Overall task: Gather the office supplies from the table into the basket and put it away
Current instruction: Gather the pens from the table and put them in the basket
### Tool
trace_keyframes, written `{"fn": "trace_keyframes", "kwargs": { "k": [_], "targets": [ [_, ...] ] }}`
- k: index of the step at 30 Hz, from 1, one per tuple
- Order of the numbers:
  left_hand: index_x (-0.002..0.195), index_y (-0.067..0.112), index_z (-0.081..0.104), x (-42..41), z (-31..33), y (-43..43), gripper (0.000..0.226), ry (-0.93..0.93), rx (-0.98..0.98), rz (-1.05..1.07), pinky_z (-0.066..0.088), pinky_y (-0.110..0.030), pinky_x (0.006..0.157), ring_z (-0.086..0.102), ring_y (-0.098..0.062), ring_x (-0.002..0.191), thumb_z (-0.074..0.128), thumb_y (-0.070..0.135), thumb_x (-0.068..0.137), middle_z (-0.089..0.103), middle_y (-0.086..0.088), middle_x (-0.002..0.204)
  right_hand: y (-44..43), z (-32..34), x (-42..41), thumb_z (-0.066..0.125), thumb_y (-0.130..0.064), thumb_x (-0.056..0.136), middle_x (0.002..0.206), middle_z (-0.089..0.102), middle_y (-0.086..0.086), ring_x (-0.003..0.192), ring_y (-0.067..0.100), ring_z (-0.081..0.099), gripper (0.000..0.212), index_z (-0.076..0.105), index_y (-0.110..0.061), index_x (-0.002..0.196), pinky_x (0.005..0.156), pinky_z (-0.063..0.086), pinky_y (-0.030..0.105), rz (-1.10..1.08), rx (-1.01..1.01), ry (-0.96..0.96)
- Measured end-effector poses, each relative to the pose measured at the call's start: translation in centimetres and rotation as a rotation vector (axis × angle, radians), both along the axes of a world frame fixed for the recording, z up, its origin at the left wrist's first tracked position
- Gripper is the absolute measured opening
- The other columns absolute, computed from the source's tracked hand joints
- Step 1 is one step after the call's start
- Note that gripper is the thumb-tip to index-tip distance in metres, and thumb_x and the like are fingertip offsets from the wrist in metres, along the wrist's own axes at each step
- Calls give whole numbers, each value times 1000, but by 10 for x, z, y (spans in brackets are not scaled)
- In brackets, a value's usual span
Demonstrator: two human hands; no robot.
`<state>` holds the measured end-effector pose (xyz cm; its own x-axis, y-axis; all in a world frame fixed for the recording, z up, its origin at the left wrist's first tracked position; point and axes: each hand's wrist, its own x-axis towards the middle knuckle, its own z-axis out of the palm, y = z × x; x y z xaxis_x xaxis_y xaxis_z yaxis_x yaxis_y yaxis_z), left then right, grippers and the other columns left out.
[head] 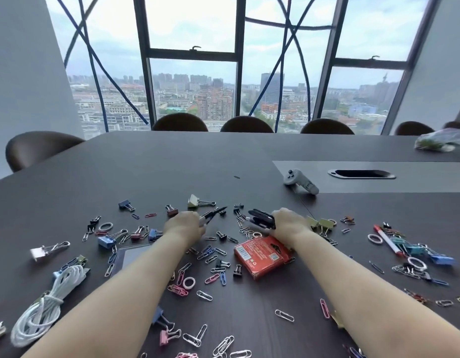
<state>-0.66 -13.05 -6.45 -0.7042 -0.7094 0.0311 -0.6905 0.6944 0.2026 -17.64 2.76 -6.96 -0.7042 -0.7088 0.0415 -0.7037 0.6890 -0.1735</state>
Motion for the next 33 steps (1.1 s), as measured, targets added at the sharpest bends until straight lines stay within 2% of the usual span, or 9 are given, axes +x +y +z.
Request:
{"fn": "trace_keyframes", "kwargs": {
  "k": [5, 8, 10, 13, 16, 22, 26, 29, 33],
  "targets": [
    [110, 3, 54, 1, 11, 13, 33, 39, -14, -15, 45, -35, 85, 57, -30, 106, 40, 30, 96, 60, -16, 115, 7, 1, -9, 50, -25, 89, 108, 59, 16, 105, 34, 55, 24, 44, -12, 108, 82, 42, 37, -56, -103, 20],
    [105, 0, 52, -4, 12, 16, 24, 218, 218, -34, 46, -18, 57, 64, -29, 94, 44, 20, 96, 62, -11, 98, 10, 5, -13, 57, -32, 85, 112, 62, 13, 107, 32, 57, 35, 44, -13, 110, 84, 44, 37, -103, -120, -20],
    [99, 4, 48, -6, 12, 18, 15, 339, 378, -32, 41, -18, 46, 67, -23, 76, 47, 19, 95, 57, -5, 85, 10, 5, -15, 62, -41, 81, 112, 63, 10, 107, 31, 58, 40, 49, -14, 109, 84, 45, 35, -134, -103, -17],
    [98, 4, 48, -8, 10, 17, 22, 397, 425, -21, 44, -25, 52, 62, -16, 61, 53, 24, 91, 60, -9, 81, 6, 2, -17, 62, -42, 79, 111, 65, 9, 106, 30, 59, 34, 58, -17, 102, 88, 49, 36, -163, -72, -41],
    [89, 8, 52, -11, 9, 21, 13, 463, 503, -36, 45, -22, 50, 57, -13, 54, 56, 19, 89, 64, -11, 85, 5, 2, -19, 64, -38, 77, 113, 64, 8, 107, 30, 59, 33, 59, -18, 102, 89, 49, 38, -188, -57, -71],
    [69, 14, 46, -13, 9, 37, 26, 510, 594, -56, 36, -22, 51, 44, -11, 56, 63, 25, 86, 49, 2, 66, 9, -1, -18, 58, -39, 86, 120, 60, 9, 112, 29, 57, 36, 57, -13, 111, 89, 45, 36, -183, -40, -45],
    [72, 12, 43, -21, 14, 49, 25, 524, 554, -107, 38, -19, 43, 52, -5, 43, 59, 22, 89, 48, -1, 65, 30, 6, -18, 47, -34, 93, 116, 61, 14, 111, 31, 54, 31, 52, -10, 111, 85, 44, 36, -97, -127, 18],
    [76, 11, 45, -36, 20, 64, 20, 542, 579, -144, 41, -27, 46, 58, -13, 49, 58, 18, 89, 50, -4, 70, 58, 16, -28, 48, -34, 93, 113, 62, 17, 110, 33, 54, 31, 51, -9, 110, 82, 42, 36, -138, -197, 11],
    [80, 7, 46, -64, 25, 94, 16, 509, 482, -219, 42, -22, 48, 51, -15, 55, 60, 13, 85, 49, 1, 69, 105, 24, -49, 58, -31, 87, 103, 63, 14, 92, 30, 56, 29, 51, -6, 101, 73, 38, 31, -199, -211, -40]
  ]
}}
